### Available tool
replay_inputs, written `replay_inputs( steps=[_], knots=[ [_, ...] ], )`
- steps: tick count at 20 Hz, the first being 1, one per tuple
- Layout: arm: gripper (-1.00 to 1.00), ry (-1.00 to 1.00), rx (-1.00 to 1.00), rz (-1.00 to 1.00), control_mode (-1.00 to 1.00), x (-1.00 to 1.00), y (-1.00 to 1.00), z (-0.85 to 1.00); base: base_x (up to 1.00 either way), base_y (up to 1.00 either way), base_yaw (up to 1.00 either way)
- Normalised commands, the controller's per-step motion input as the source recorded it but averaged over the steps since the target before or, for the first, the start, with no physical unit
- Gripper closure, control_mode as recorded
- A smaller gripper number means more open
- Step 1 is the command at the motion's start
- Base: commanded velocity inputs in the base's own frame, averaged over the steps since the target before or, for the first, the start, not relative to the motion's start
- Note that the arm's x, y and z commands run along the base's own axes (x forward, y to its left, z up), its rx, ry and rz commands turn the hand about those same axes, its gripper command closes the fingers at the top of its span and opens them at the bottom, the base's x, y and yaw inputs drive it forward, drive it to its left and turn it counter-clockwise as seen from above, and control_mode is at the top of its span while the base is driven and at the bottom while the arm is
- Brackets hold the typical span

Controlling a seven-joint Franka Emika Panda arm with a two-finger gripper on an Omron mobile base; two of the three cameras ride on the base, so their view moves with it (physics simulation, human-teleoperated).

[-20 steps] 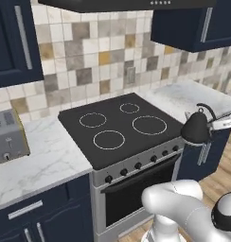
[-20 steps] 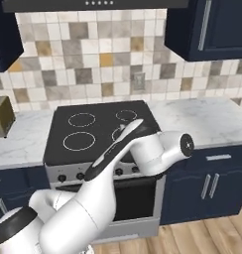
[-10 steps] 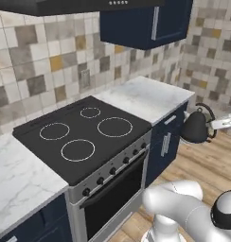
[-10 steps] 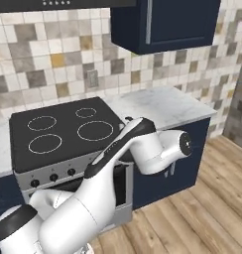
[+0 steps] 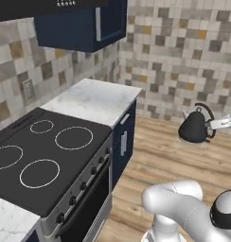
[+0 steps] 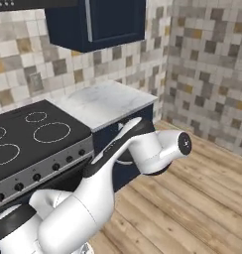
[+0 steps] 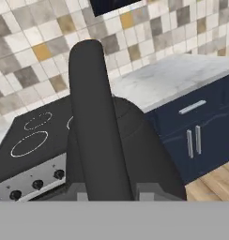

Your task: The kettle is done boiling. Turn off the stove, then wait for 300 timesteps before moving the kettle to the dining table.

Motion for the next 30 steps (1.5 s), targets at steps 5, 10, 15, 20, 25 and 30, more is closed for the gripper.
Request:
replay_inputs(
  steps=[5, 10, 15, 20, 25, 30],
  knots=[
    [1.00, 0.00, 0.00, 0.00, 1.00, 0.00, 0.00, 0.00, 0.00, 0.18, -0.56],
    [1.00, 0.00, 0.00, 0.00, 1.00, 0.00, 0.00, 0.00, 0.00, 0.15, -0.56],
    [1.00, 0.00, 0.00, 0.00, 1.00, 0.00, 0.00, 0.00, 0.00, 0.17, -0.56],
    [1.00, 0.00, 0.00, 0.00, 1.00, 0.00, 0.00, 0.00, 0.00, 0.19, -0.55],
    [1.00, 0.00, 0.00, 0.00, 1.00, 0.00, 0.00, 0.00, 0.00, 0.25, -0.54],
    [1.00, 0.00, 0.00, 0.00, 1.00, 0.00, 0.00, 0.00, 0.00, 0.29, -0.53]
  ],
)
